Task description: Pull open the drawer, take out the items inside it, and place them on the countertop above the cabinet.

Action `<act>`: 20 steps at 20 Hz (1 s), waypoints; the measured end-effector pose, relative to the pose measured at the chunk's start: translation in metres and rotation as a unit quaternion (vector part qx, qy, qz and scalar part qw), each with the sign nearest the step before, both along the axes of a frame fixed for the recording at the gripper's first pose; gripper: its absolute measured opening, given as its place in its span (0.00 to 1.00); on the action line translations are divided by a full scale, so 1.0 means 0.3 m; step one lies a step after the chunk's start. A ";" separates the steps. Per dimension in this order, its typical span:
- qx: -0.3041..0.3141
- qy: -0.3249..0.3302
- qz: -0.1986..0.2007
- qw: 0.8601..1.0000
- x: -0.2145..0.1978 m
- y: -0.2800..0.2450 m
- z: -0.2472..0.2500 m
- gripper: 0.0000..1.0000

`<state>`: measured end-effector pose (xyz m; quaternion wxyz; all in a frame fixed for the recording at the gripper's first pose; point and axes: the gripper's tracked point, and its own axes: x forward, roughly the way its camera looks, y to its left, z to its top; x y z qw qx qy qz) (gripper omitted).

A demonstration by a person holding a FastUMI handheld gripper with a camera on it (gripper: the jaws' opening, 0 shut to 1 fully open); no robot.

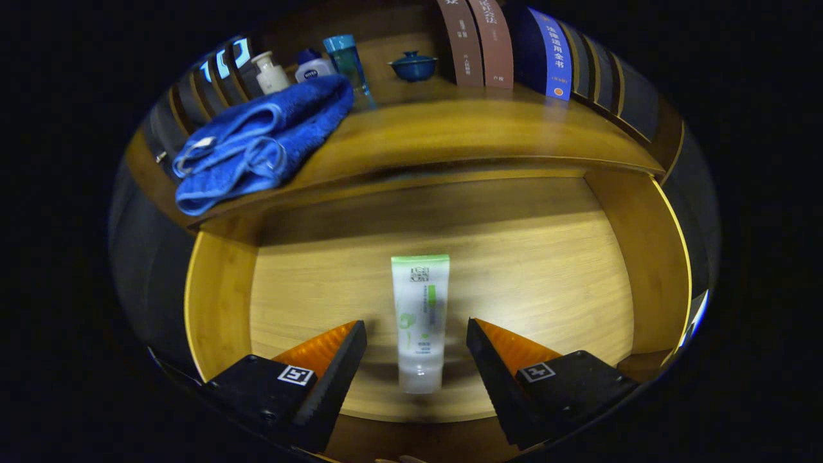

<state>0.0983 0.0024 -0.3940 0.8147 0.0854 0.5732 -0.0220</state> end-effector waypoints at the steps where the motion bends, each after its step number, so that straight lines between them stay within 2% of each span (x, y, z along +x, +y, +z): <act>1: -0.005 0.014 0.011 1.000 -0.012 0.004 -0.016 1.00; 5: -0.020 0.043 0.027 0.999 -0.028 0.006 -0.048 0.92; 9: -0.028 0.096 0.034 0.994 -0.064 -0.005 -0.086 0.77; 14: -0.044 0.074 0.050 0.995 -0.062 -0.008 -0.130 0.58; 18: -0.036 0.069 0.045 0.996 -0.050 0.002 -0.092 0.47; 19: -0.030 0.066 0.046 0.996 -0.048 0.005 -0.097 0.47; 20: -0.017 0.065 0.050 0.996 -0.048 0.018 -0.086 0.42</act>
